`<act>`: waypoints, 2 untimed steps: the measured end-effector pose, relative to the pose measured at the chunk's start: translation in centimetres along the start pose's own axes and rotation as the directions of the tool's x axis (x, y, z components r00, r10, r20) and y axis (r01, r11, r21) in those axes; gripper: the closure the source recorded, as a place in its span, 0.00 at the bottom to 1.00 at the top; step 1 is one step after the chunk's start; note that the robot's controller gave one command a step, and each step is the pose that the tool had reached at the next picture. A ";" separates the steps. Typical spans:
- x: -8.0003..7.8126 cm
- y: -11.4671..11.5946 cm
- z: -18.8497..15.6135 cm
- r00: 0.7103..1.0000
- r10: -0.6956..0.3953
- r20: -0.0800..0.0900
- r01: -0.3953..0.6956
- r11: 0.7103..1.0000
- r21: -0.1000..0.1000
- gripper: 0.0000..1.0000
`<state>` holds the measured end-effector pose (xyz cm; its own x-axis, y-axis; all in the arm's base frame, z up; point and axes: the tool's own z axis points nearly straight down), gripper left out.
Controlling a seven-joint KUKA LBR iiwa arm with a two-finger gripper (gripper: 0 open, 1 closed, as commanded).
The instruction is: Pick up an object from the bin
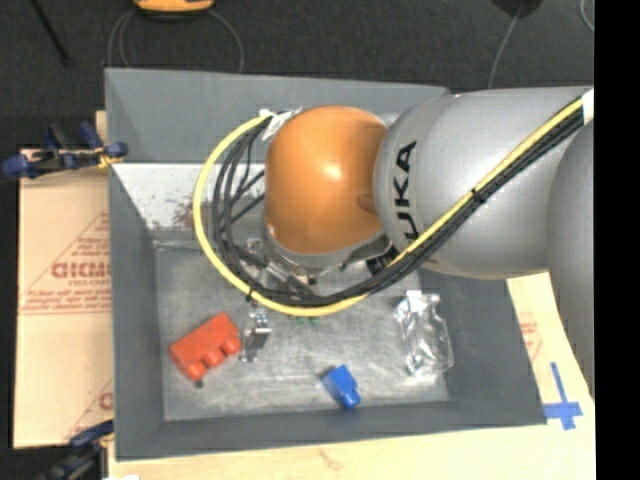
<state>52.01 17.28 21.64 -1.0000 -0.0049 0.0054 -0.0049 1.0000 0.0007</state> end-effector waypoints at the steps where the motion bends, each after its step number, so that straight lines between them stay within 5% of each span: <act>1: 0.7 1.8 10.3 1.000 0.000 -0.001 0.000 1.000 0.001 0.00; 2: 0.4 4.4 14.3 0.918 -0.397 0.011 0.397 0.918 0.003 0.00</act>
Offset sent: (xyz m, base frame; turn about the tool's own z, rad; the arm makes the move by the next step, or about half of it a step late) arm -0.0063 0.0183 -0.0983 0.0039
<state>51.48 21.71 7.31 -0.9160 -0.4012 -0.0063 -0.4012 0.9160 -0.0007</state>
